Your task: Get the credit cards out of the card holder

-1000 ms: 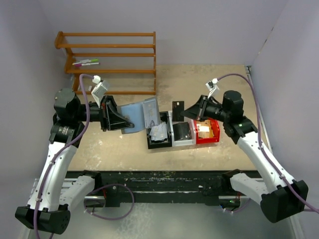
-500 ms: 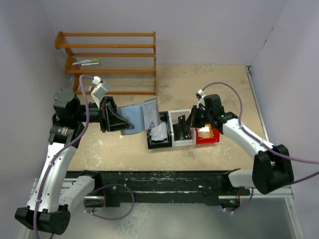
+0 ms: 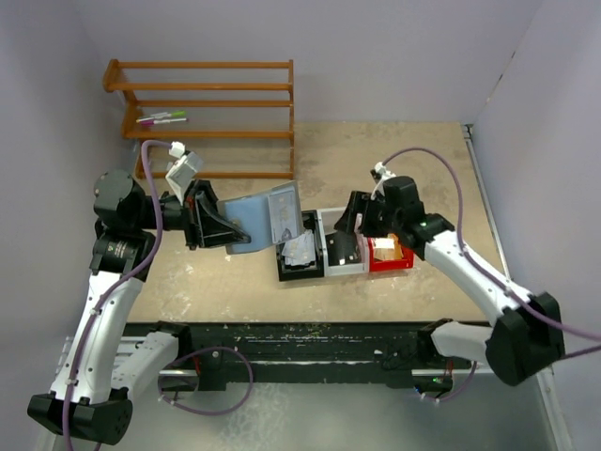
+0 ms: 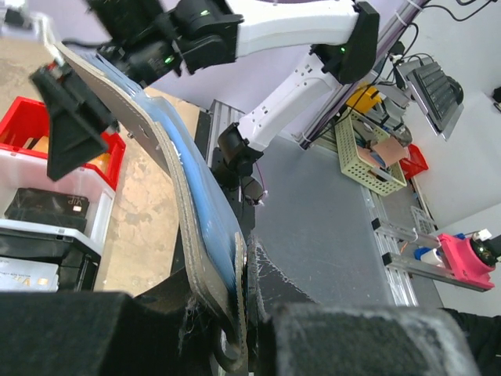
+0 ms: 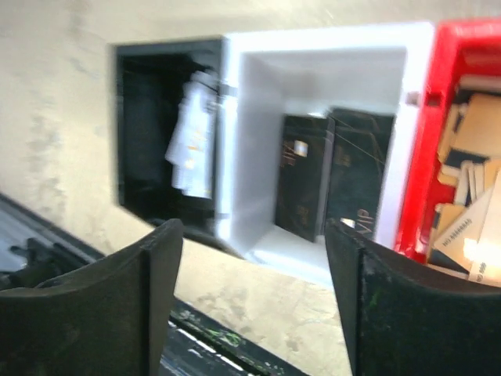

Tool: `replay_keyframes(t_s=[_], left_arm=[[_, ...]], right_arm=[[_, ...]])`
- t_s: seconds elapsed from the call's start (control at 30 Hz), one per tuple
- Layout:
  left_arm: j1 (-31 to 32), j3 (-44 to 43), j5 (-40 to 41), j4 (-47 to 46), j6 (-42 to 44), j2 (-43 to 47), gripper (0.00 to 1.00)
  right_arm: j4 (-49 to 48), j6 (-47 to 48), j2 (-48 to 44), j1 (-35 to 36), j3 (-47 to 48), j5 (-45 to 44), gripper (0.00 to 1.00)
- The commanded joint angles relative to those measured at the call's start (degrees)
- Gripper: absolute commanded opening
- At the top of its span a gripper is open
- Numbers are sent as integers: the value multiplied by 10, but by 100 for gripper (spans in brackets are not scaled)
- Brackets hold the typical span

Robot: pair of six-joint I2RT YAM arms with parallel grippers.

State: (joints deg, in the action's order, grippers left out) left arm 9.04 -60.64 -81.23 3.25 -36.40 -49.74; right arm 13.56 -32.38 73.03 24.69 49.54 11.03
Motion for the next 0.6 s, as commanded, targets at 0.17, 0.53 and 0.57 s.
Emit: replay_keyframes(t_s=[0.17,0.53,0.57], left_arm=[[1,-6,6,-105,-63,2,0],[1,-1,13,-153,-107,-2,0],[1,-2,14,-156,-109,-2,0]], right_arm=[[-339,-216,-197,14,-7,231,89],[-555,-287,-155,148,-12,204,96],[-567,-287,-141,159,-9,203,96]])
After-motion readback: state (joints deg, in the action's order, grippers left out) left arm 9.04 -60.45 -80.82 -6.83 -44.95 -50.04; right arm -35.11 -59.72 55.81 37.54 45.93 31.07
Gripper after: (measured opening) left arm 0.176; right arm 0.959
